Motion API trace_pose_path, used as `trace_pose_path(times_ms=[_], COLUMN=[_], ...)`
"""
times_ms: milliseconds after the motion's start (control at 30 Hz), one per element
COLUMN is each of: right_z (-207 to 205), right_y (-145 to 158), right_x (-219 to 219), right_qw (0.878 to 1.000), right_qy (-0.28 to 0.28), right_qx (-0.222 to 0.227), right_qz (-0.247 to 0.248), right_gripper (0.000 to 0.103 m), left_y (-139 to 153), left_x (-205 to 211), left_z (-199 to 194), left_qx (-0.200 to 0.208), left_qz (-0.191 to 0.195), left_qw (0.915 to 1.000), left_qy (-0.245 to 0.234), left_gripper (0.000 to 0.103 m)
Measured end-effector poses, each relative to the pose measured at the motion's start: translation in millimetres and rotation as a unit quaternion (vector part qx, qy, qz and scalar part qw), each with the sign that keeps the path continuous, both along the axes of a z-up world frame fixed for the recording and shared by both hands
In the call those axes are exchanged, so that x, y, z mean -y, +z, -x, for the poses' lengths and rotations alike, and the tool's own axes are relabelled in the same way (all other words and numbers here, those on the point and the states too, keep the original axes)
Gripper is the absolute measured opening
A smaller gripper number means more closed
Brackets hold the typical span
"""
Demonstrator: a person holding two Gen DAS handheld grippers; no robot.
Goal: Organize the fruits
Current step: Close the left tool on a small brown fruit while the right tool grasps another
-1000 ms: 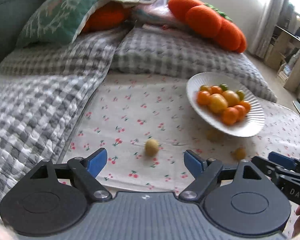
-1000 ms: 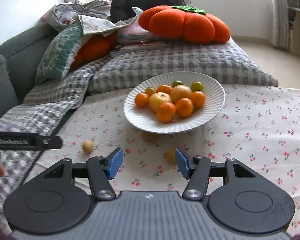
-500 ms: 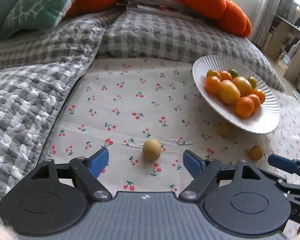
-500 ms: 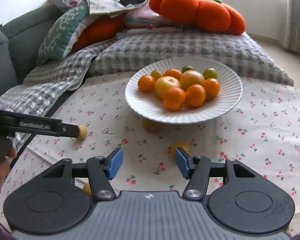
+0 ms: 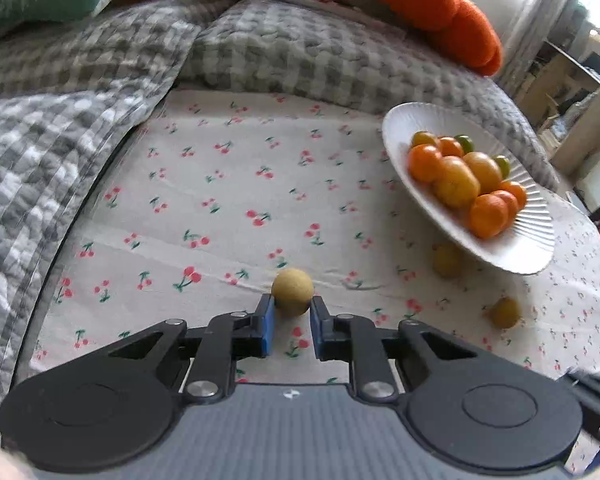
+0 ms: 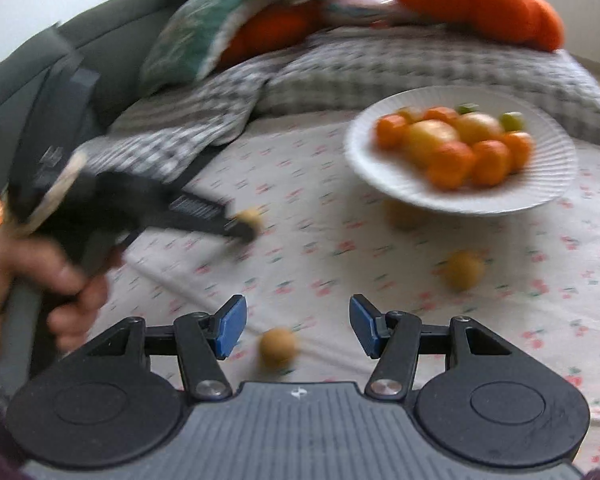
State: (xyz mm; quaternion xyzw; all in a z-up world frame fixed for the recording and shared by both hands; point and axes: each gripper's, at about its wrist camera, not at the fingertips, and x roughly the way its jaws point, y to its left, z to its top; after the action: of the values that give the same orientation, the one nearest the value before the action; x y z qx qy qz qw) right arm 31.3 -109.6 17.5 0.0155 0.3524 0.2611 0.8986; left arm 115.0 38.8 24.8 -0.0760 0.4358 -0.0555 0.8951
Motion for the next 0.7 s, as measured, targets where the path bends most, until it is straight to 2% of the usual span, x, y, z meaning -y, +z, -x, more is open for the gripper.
trace_pose_path(times_ms=[100,233,300,467,700], right_z=[2.9,3.1,2.4,3.4,3.9], right_y=[-5.3,-11.1,-10.4,-10.9,-4.2], right_x=[-10.9,-14.5,-15.2,-16.9,-17.9], right_qw=[0.999,0.998,0.998,0.997,0.998], right_qy=[0.022,0.029,0.029,0.027,0.028], right_qx=[-0.007,-0.017,-0.015,-0.011,-0.006], right_qz=[0.030,0.050,0.059,0.066,0.058], right_gripper=[0.048,0.029,0.024,0.024,0.023], left_y=[0.4,1.0,1.4,1.1,-0.4], left_x=[-2.4,-5.0,-5.4,-4.5,-3.0], left_z=[-0.5,-1.2,-1.6,-3.2,-11.4], left_qx=[0.001,0.000,0.000,0.003,0.001], left_qz=[0.007,0.009,0.010,0.007,0.005], left_qw=[1.0000,0.9999,0.9999,0.9999,1.0000], left_qy=[0.003,0.007,0.008,0.011,0.008], left_gripper=[0.006,0.006,0.006,0.007,0.017])
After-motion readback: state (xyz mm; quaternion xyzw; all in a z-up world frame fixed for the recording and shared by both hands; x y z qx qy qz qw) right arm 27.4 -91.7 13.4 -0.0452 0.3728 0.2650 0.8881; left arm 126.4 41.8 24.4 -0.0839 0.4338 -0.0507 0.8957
